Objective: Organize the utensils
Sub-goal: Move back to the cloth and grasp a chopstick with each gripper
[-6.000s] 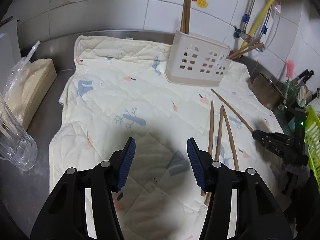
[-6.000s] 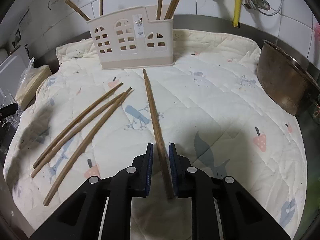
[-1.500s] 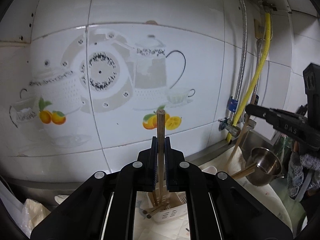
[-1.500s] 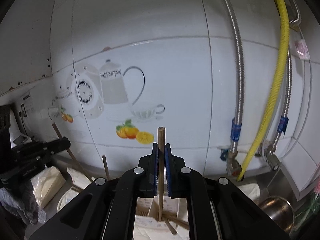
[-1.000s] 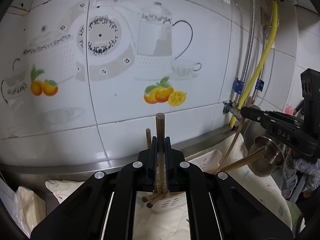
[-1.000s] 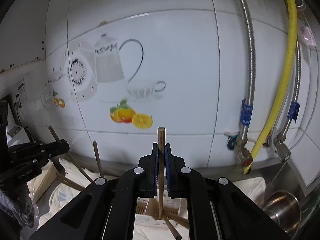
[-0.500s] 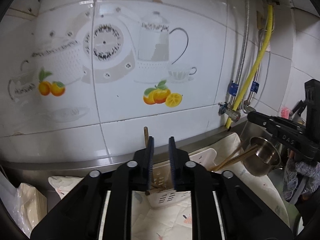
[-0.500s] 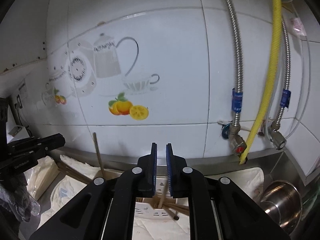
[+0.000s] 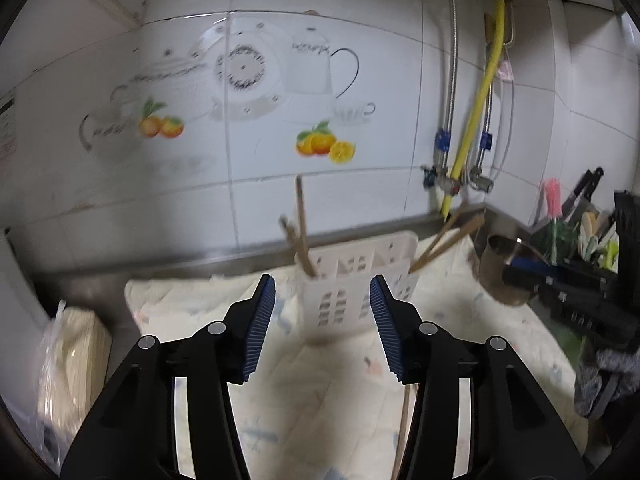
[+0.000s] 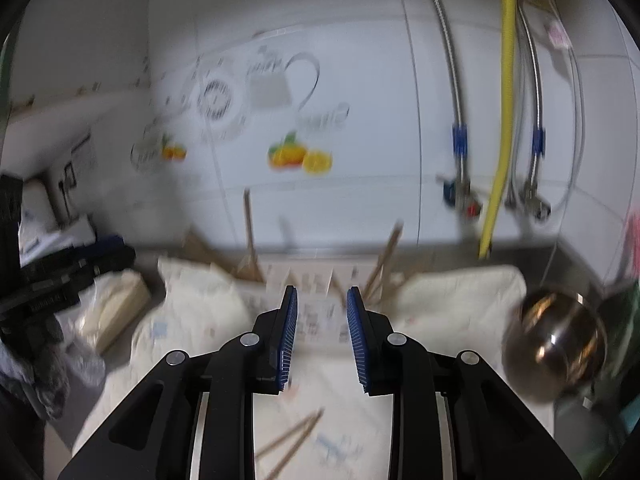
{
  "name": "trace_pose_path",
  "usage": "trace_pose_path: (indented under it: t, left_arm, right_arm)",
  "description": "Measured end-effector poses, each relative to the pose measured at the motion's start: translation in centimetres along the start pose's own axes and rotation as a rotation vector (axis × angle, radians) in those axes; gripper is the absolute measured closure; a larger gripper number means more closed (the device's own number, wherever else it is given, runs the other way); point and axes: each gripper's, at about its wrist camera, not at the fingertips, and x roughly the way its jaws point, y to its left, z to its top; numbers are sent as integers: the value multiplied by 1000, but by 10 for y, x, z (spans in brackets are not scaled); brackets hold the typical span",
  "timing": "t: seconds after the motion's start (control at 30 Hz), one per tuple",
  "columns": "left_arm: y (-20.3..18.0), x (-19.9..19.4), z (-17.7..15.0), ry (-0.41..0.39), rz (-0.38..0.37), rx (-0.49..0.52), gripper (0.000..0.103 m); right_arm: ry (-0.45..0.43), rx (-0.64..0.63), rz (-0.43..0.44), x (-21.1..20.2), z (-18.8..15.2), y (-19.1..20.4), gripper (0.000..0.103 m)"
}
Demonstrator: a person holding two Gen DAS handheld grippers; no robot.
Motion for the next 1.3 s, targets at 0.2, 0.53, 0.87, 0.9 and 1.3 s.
trace_pose_path:
  t: [0.2, 0.53, 0.87, 0.9, 1.3]
  left_arm:
    - [12, -24, -43, 8, 26, -50, 43]
    - [31, -49, -97, 34, 48, -128, 17]
    - [55, -60, -131, 68, 104, -182, 5]
    - [58, -60, -135, 72, 107, -190, 5]
    - [80, -66, -155, 90, 106, -253, 5]
  right_arm:
    - [99, 7, 6, -2, -67, 24, 78]
    - [233, 18, 4, 2, -154, 74, 64]
    - [319, 92, -2, 10, -201, 95, 37]
    - [324, 90, -3, 11, -203, 97, 37]
    - [351, 177, -15, 17, -216, 101, 58]
